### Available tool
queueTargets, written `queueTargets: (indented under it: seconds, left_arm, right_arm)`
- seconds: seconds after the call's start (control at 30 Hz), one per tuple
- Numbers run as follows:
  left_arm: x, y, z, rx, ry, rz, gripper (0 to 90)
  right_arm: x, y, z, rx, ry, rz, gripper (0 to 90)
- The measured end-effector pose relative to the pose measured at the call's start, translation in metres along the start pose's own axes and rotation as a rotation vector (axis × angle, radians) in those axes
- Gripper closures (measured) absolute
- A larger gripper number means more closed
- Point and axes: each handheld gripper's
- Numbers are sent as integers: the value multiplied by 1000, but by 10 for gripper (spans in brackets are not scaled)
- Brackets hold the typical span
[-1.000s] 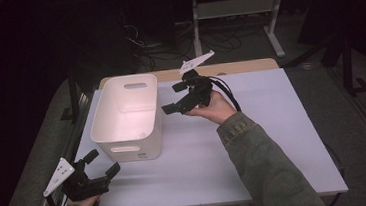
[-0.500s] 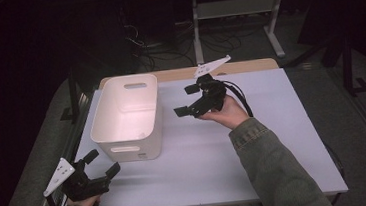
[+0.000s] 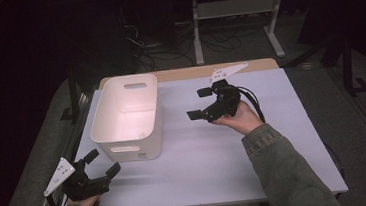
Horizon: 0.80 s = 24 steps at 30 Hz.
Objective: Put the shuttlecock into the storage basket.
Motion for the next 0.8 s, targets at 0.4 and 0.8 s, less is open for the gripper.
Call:
queueTargets:
  seconds: [0.4,0.8]
  left_arm:
    - [1,0,0,0,-5,-8,0]
    - [1,0,0,-3,-3,-12,0]
  right_arm:
    - [-1,-24,21,53,-34,-21,0]
    - [-8,-44,34,74,-79,-6,0]
Point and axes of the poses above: each handheld gripper's, and its own axes: z roughly backward along the jaws, y roughly out of its top, x roughly to its right, and after that the axes turned 9 degrees about y, right-handed
